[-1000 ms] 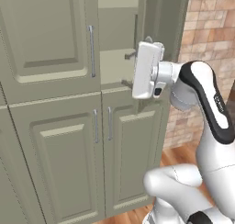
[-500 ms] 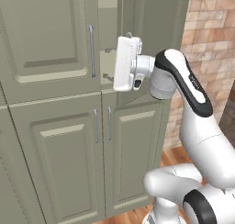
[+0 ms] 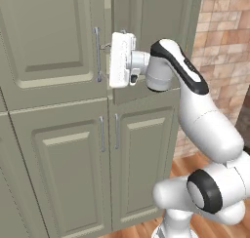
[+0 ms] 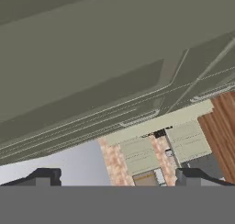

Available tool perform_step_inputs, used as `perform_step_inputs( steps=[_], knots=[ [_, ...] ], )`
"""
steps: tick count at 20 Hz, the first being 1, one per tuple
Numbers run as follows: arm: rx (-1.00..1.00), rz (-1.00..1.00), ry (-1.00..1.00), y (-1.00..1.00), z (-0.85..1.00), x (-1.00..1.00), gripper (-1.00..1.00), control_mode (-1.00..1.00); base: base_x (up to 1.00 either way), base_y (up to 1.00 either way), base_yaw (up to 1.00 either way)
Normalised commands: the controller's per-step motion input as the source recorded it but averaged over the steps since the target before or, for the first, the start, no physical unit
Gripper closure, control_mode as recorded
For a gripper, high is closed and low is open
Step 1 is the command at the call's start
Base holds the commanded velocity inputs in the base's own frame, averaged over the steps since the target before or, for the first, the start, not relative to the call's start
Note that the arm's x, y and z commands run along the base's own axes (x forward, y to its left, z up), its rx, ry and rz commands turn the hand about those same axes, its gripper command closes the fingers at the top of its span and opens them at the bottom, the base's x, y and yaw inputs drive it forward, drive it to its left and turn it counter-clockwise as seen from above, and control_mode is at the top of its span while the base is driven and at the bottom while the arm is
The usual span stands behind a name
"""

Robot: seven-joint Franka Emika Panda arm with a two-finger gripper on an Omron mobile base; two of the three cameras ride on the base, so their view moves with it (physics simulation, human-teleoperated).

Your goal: Close all open cabinet doors.

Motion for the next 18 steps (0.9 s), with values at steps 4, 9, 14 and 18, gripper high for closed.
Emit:
perform_step_inputs(
  steps=[4, 9, 14, 18],
  knots=[
    [0.01, 0.07, 0.07, -0.06, 0.26, 0.64, -1.00, -1.00, 0.00, 0.00, 0.00],
    [0.01, 0.05, 0.06, -0.03, 0.24, 0.64, -1.00, -1.00, 0.00, 0.00, 0.00],
    [0.01, 0.03, 0.06, -0.01, 0.20, 0.61, -1.00, -1.00, 0.00, 0.00, 0.00],
    [0.00, 0.02, 0.04, 0.00, 0.17, 0.52, -1.00, -1.00, 0.00, 0.00, 0.00]
  ],
)
